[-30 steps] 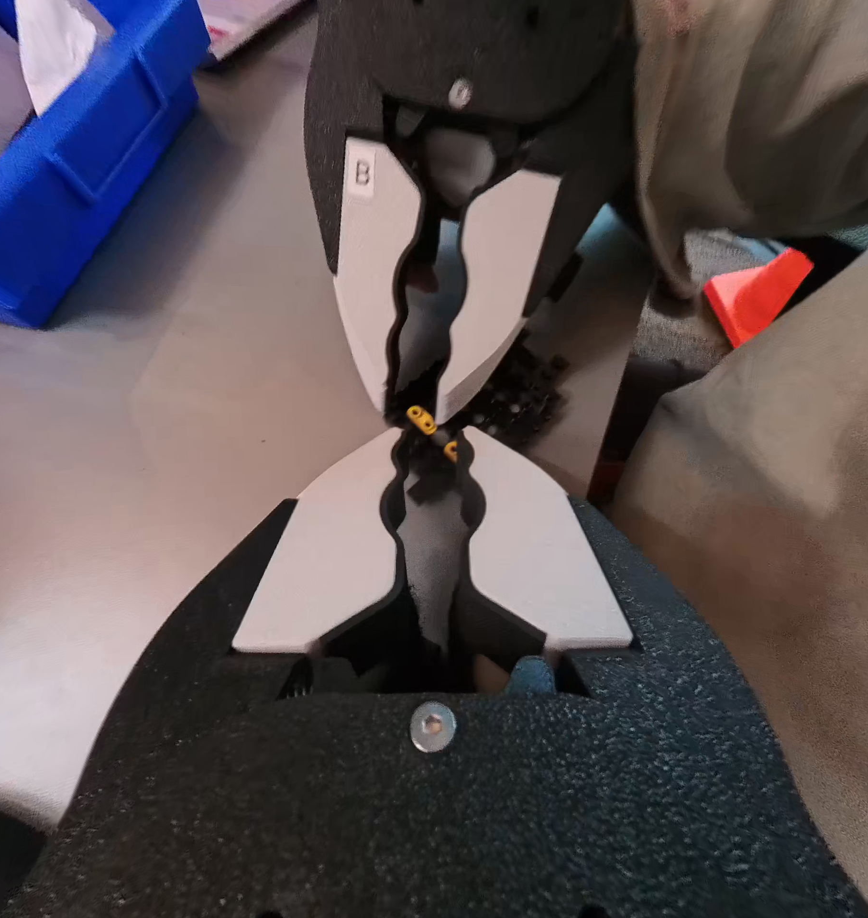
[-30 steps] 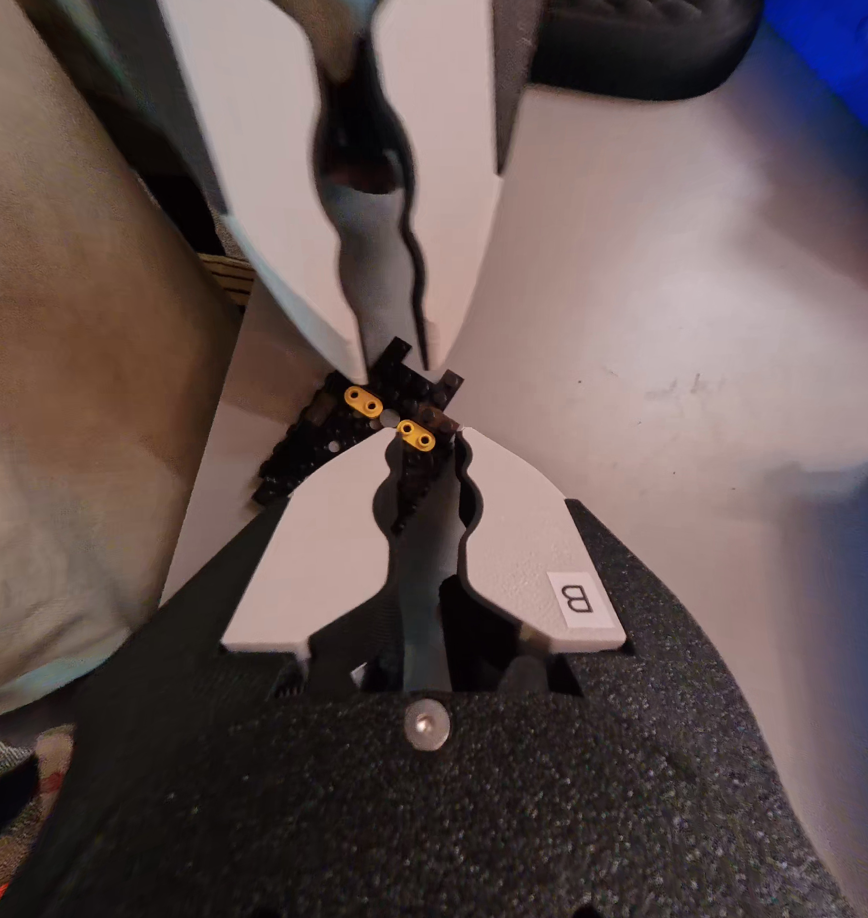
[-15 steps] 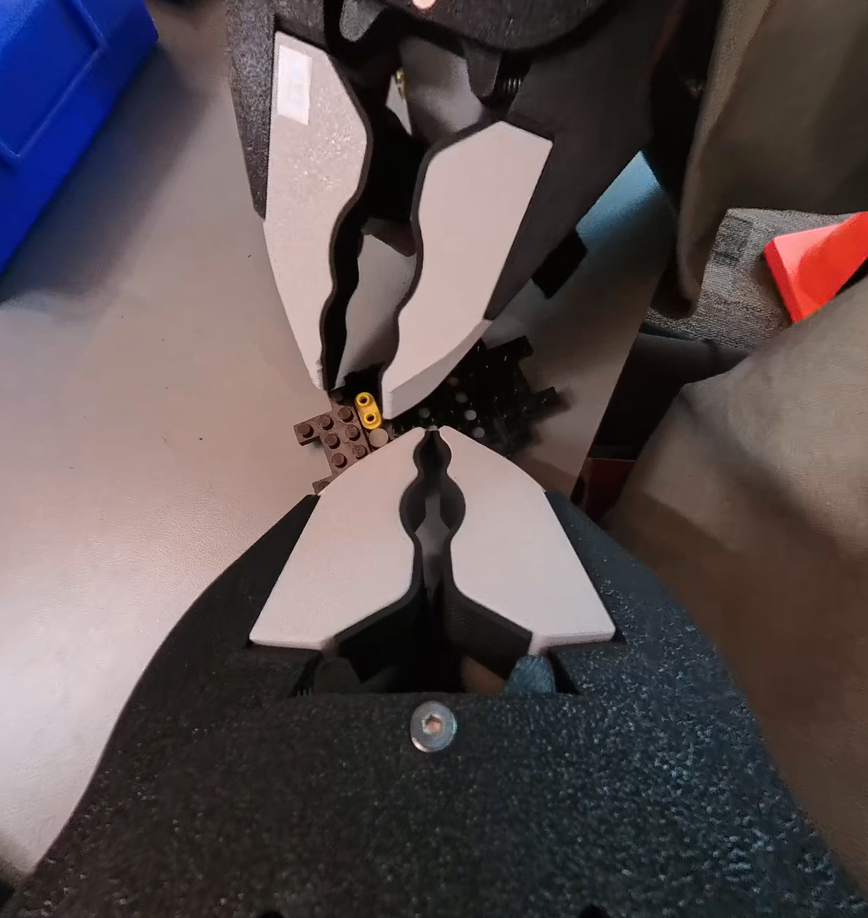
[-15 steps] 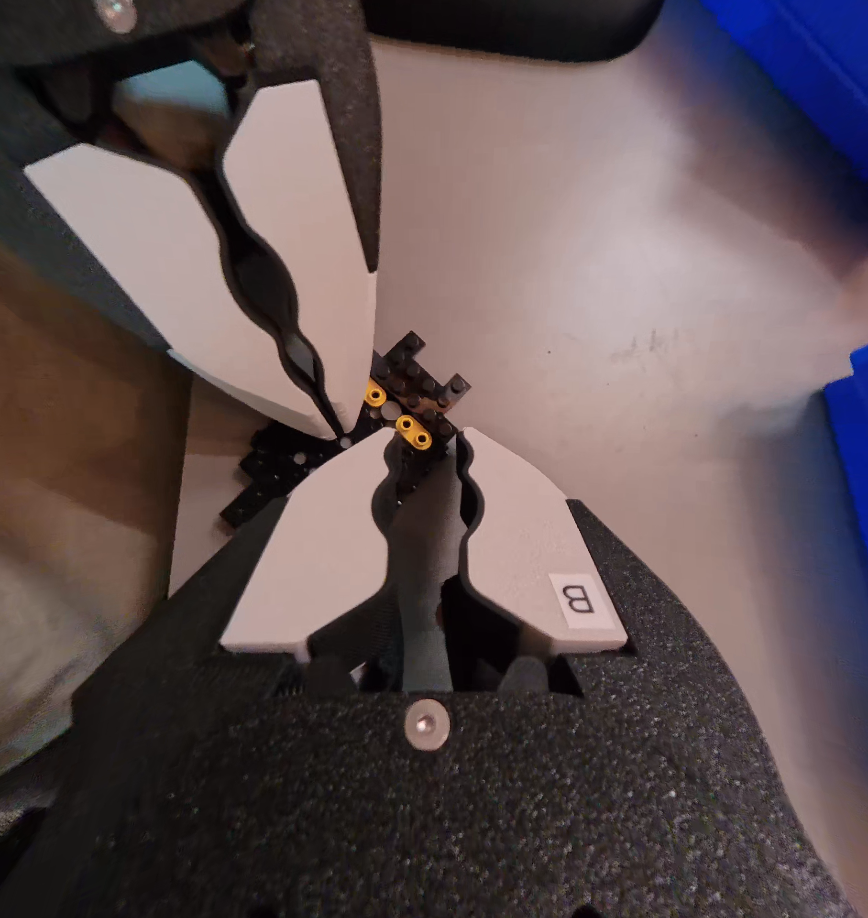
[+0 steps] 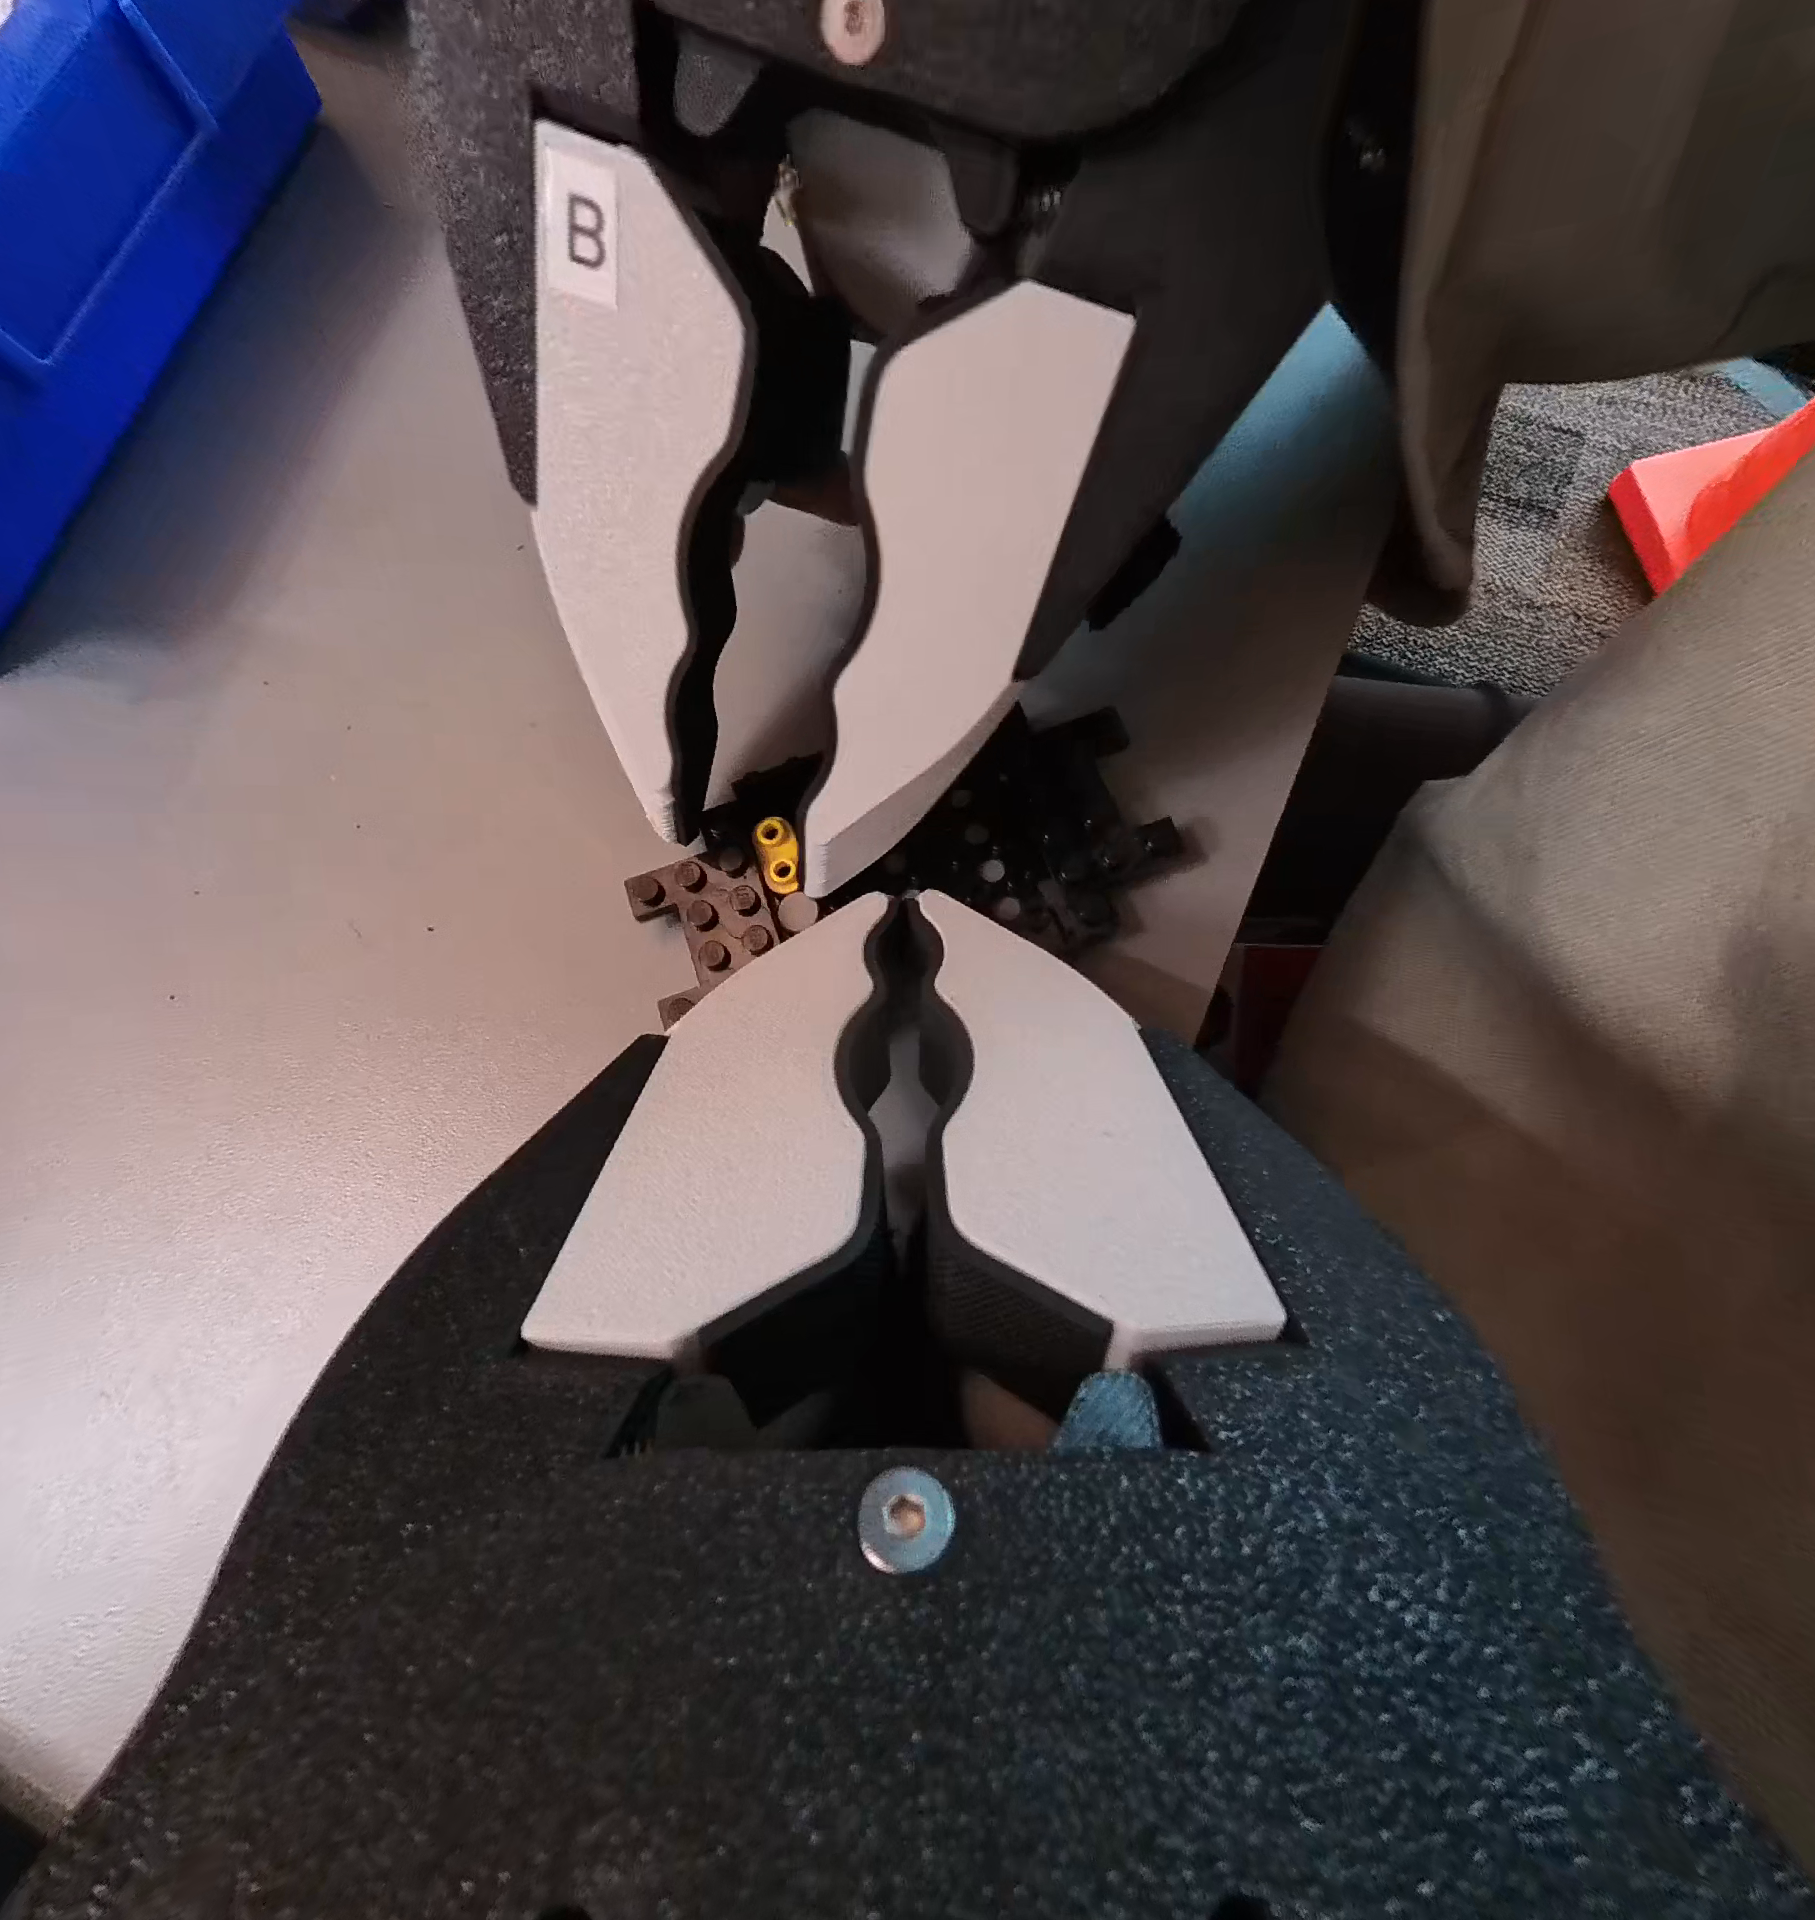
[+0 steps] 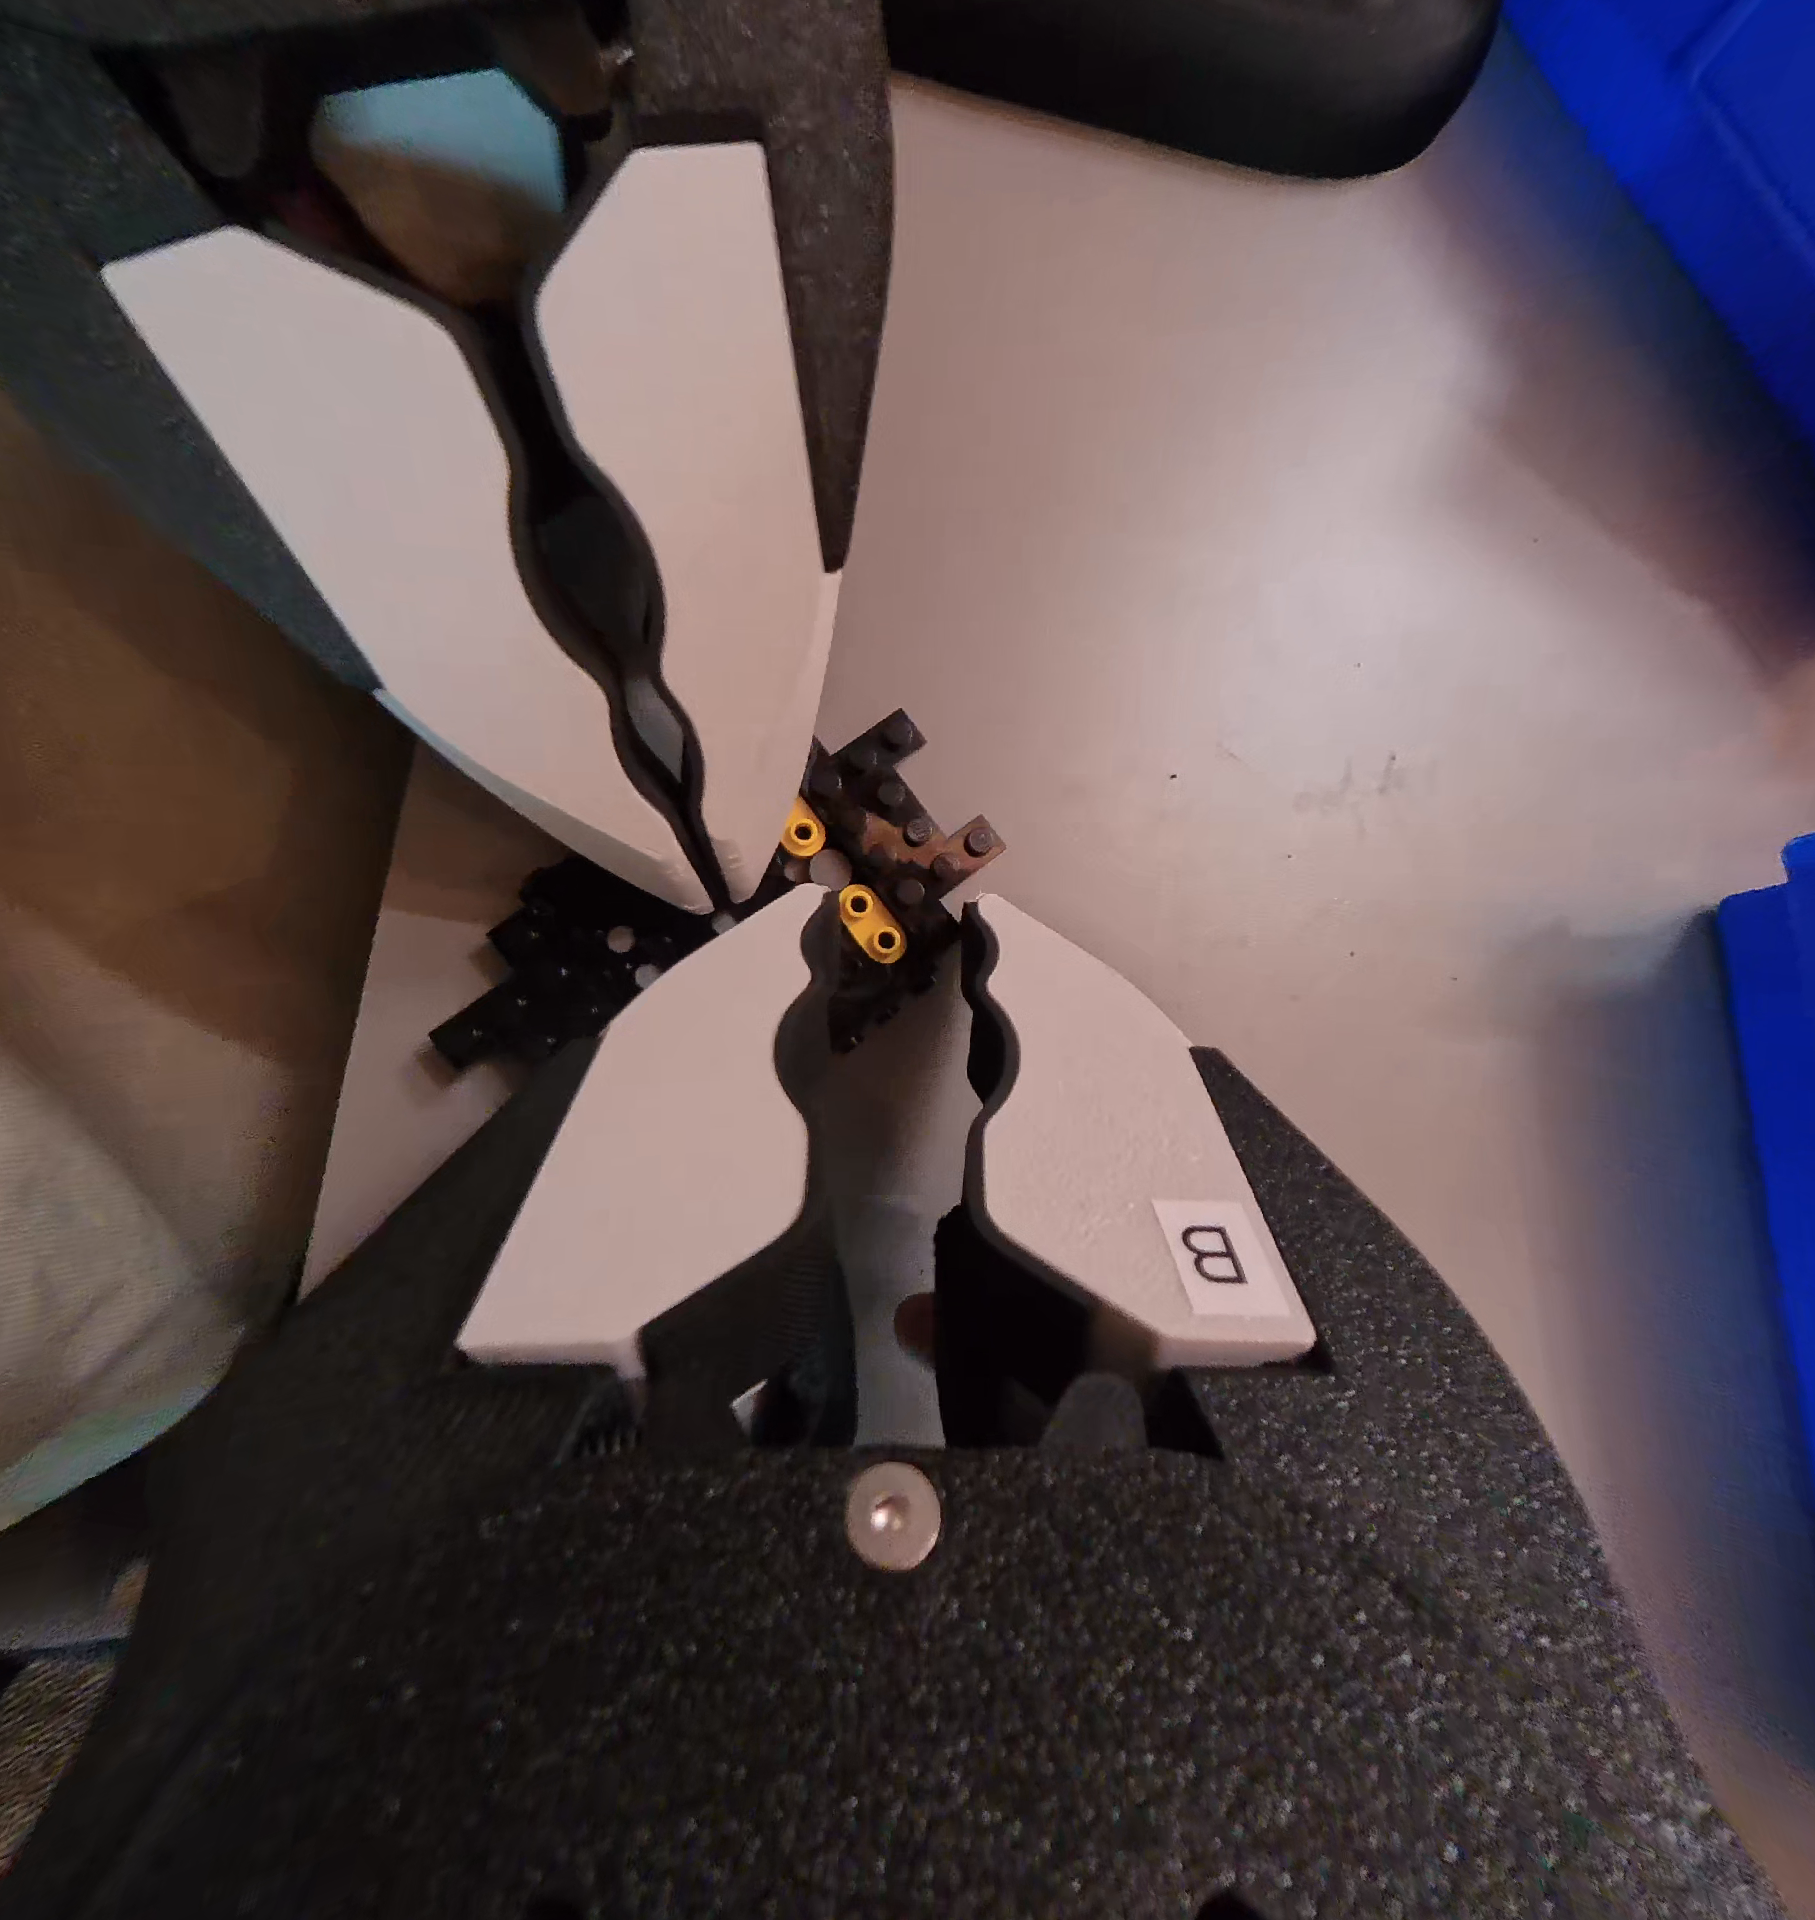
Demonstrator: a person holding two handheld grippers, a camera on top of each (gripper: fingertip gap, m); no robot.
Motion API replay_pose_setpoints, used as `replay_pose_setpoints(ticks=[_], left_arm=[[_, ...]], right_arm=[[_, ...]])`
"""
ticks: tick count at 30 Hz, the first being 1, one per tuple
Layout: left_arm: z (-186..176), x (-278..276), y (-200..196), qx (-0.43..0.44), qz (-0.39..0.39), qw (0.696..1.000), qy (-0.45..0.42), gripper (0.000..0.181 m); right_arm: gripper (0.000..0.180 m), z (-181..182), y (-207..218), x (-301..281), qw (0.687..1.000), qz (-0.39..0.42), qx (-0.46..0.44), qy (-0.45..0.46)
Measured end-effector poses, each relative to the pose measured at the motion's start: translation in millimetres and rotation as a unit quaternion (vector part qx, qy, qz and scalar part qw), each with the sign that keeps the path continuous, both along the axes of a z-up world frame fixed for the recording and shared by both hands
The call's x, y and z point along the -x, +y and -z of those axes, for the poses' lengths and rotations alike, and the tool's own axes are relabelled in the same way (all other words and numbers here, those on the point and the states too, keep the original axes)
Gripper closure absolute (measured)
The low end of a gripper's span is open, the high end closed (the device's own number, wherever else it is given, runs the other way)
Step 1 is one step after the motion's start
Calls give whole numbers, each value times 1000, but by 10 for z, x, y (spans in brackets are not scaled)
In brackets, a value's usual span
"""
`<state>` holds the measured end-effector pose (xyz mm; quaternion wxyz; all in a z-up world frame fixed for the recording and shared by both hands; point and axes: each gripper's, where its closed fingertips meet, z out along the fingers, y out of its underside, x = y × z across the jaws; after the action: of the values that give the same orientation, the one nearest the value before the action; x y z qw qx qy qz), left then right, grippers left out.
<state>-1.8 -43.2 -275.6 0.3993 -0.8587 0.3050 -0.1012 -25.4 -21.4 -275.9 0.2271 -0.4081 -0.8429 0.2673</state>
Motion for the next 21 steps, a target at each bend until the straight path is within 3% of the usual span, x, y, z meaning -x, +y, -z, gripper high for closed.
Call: replay_pose_setpoints(ticks=[7,21], left_arm=[[2,25,4,-5,6,1000,8,181],[2,34,10,-6,7,1000,9,181]], right_arm=[[160,-24,13,-7,997,3,-47,66],[161,-19,78,1,996,34,-13,86]])
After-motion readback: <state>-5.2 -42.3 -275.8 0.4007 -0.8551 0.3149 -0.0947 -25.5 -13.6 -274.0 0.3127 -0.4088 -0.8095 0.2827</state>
